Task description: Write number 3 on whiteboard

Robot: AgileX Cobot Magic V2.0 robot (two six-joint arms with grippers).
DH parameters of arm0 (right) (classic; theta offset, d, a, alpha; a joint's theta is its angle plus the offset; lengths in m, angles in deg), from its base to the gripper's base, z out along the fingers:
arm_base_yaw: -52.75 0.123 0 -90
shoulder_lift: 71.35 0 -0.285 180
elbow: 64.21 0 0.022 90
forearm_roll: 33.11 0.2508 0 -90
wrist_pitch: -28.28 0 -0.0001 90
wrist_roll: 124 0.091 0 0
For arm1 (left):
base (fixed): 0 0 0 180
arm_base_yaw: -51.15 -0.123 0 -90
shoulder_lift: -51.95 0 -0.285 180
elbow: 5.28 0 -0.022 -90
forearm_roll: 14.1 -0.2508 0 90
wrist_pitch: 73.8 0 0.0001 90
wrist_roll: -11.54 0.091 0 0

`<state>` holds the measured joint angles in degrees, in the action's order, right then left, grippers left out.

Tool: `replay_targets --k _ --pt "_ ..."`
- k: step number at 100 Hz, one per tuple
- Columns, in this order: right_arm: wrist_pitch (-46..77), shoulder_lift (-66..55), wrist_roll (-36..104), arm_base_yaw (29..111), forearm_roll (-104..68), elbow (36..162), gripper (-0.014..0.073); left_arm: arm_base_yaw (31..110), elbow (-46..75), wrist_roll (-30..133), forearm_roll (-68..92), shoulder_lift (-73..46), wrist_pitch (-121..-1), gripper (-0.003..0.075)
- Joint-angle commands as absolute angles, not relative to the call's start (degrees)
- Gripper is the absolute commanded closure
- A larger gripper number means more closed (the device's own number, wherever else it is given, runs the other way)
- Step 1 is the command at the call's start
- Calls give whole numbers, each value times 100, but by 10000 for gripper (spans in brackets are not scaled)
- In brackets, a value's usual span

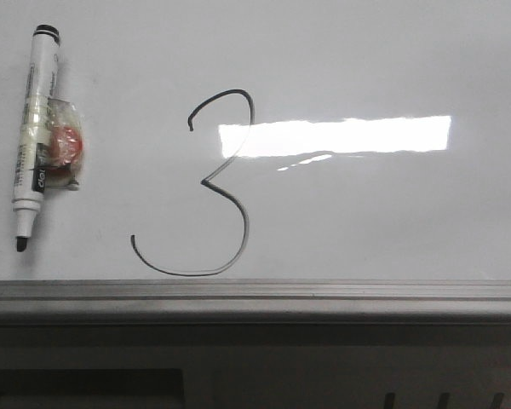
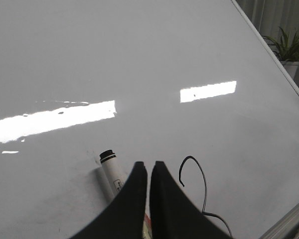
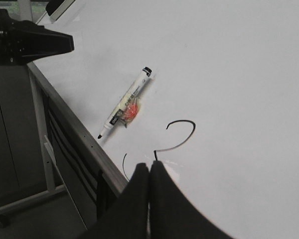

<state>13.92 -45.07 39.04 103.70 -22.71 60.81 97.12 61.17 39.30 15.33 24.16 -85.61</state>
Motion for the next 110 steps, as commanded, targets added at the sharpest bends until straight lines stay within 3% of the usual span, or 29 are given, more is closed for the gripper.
replay_targets --k 1,93,110 --pt "1909 -4814 3910 10345 -2322 5943 659 9706 5963 3951 1433 2401 -8896 741" --pt "1837 -5089 3910 10345 -2322 5616 659 9706 5973 3913 1433 2401 -8789 741" --pt "1837 -5089 3910 10345 -2322 5616 659 9488 5973 3270 750 2401 -8855 741"
